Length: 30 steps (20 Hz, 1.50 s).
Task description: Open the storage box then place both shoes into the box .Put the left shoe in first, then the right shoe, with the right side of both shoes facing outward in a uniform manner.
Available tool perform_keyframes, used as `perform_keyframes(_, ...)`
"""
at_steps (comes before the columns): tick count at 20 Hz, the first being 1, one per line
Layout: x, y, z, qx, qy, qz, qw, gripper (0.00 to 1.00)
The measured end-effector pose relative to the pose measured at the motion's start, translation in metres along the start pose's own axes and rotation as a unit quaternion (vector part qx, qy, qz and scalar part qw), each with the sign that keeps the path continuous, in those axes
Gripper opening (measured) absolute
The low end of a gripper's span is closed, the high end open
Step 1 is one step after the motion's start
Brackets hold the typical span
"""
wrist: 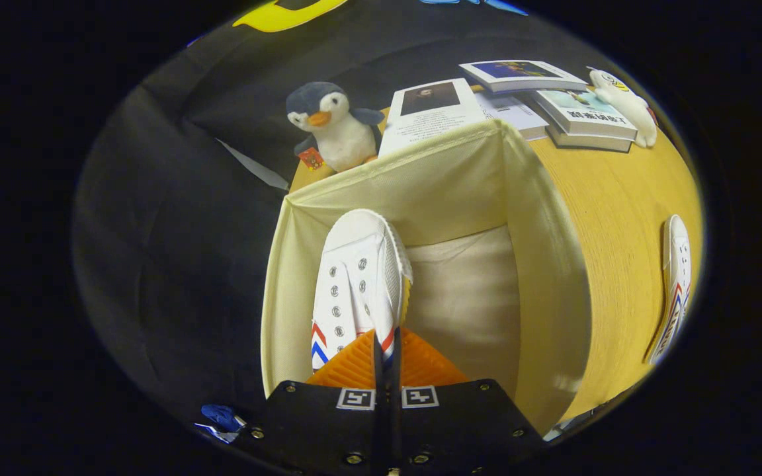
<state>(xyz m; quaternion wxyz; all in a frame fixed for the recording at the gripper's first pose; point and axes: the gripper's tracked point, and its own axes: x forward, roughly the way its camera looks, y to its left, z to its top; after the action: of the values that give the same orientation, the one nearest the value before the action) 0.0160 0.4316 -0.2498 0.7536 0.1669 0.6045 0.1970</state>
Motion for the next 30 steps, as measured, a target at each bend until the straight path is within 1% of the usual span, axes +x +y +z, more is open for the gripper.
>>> perform_keyframes(2,0.006,0.002,-0.003,-0.005,0.004,-0.003,1.000,0.00)
perform_keyframes(4,0.008,0.006,-0.004,-0.009,0.007,0.012,1.000,0.02)
perform_keyframes(5,0.007,0.014,-0.007,-0.011,0.007,0.028,1.000,0.13)
perform_keyframes(6,0.002,0.023,-0.002,-0.010,0.003,0.050,0.999,0.21)
perform_keyframes(7,0.001,0.028,0.002,-0.013,-0.003,0.064,0.998,0.47)
perform_keyframes(9,-0.013,0.028,0.011,-0.036,-0.024,0.062,0.997,0.99)
perform_keyframes(10,-0.021,0.027,0.014,-0.050,-0.033,0.062,0.996,0.99)
perform_keyframes(13,-0.054,0.029,0.025,-0.077,-0.061,0.080,0.992,0.98)
perform_keyframes(18,-0.108,0.003,0.044,-0.086,-0.112,0.089,0.986,0.98)
perform_keyframes(25,-0.151,-0.075,0.061,-0.088,-0.153,0.043,0.983,0.98)
perform_keyframes(30,-0.168,-0.139,0.066,-0.085,-0.166,-0.005,0.983,0.98)
